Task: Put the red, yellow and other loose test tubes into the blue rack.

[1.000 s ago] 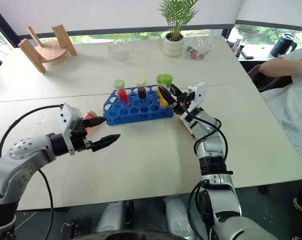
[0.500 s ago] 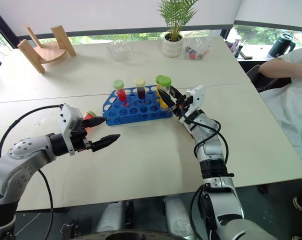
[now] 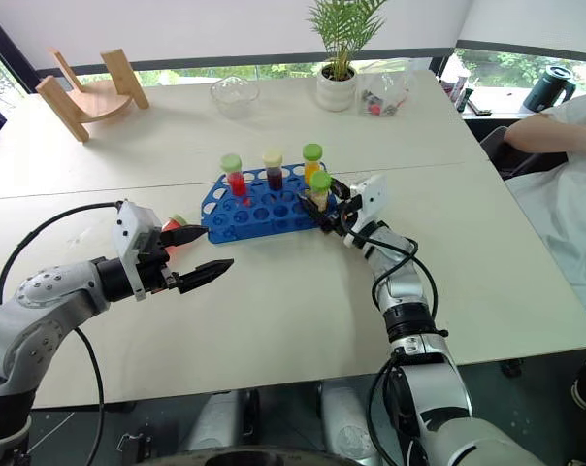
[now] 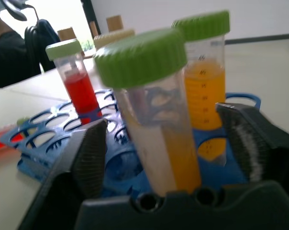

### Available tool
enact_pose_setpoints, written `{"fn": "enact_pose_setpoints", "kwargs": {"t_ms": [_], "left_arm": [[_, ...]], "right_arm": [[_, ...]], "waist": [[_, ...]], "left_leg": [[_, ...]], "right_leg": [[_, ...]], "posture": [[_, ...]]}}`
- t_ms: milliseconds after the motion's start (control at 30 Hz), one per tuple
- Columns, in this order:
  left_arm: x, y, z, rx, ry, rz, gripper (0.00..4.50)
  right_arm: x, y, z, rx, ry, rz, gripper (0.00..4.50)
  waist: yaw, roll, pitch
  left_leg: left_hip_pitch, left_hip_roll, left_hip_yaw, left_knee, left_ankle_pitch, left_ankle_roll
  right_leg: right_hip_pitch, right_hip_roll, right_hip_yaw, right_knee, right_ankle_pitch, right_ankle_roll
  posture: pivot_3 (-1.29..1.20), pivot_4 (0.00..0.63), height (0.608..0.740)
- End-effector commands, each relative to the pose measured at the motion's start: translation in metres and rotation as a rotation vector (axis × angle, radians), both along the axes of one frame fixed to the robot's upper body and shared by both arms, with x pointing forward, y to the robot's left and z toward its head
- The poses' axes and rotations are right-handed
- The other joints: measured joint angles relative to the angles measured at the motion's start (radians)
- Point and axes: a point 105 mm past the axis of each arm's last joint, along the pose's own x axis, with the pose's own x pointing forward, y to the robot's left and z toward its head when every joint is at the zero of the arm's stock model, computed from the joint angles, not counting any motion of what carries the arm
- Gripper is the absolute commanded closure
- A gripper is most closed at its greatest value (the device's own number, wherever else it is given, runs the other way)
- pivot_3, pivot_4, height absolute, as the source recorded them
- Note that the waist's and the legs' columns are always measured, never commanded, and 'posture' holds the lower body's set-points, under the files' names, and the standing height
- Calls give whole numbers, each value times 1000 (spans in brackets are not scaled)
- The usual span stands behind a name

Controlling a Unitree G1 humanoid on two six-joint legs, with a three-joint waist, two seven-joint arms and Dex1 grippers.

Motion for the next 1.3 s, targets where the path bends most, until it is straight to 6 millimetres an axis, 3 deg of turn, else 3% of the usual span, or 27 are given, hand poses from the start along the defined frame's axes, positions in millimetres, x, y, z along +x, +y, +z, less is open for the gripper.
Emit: {"fn": "enact_pose_setpoints", "kwargs": {"t_ms": [33,167,267,400,567,833,933,1100,1133,1233,1300], "left_arm": [[-3,-5,6,-5,-34,-13,0],[-3,-9,4,-21,-32,-23,0],[-1,-14,0,-30,-26,-35,0],[2,-18,-2,-40,-28,-43,0],[5,-24,-5,-55,-38,-52,0],[1,-22,-10,-63,-44,-11,0],[-1,-19,-11,-63,-46,8,0],[-2,-16,-10,-59,-47,22,0],[-2,-16,-10,-58,-47,23,0],[-1,-13,-9,-53,-48,27,0],[-1,-9,-8,-45,-53,35,0]], "right_arm": [[-12,-20,31,-130,-52,-16,32],[-25,-62,55,-368,90,-36,32],[-29,-85,66,-459,338,-56,32],[-37,-85,67,-503,586,-3,32],[-27,-72,42,-614,810,-31,32],[-13,-66,4,-723,910,-81,32],[-12,-59,-3,-769,898,-49,923],[-19,-51,1,-787,885,5,3465],[-22,-50,3,-783,886,12,3656],[-31,-46,18,-761,851,52,3656],[-43,-34,44,-697,738,143,3656]], "waist": [[1,1,0],[8,2,1],[4,1,1],[-5,1,1],[-3,1,1],[0,-2,0],[-4,-4,-1],[-4,-4,-1],[-4,-4,-1],[-2,-4,-1],[0,-3,0]], "left_leg": [[-1,0,0,0,0,0],[-2,-1,1,2,0,0],[-1,0,1,2,0,0],[0,0,1,1,0,0],[-1,0,1,1,0,1],[-4,0,2,1,0,1],[-3,0,2,1,0,1],[-2,0,2,2,0,1],[-2,0,2,1,0,1],[-2,0,0,0,0,1],[-4,0,1,-1,0,1]], "right_leg": [[-1,0,0,0,0,0],[-1,-1,1,0,0,0],[-1,0,1,0,0,0],[-1,1,1,0,-1,-1],[-3,1,1,-1,-1,-1],[-5,0,1,-2,0,-1],[-4,0,1,-2,0,-1],[-3,0,1,-2,0,-1],[-3,0,1,-1,0,-1],[-4,1,0,-1,-1,-1],[-6,0,0,-1,-1,-1]], "posture": [[0,150,740],[0,150,740],[0,150,740],[0,150,740],[0,150,740],[0,150,740],[0,150,740],[0,150,740],[0,150,740],[0,150,740],[0,150,740]]}}
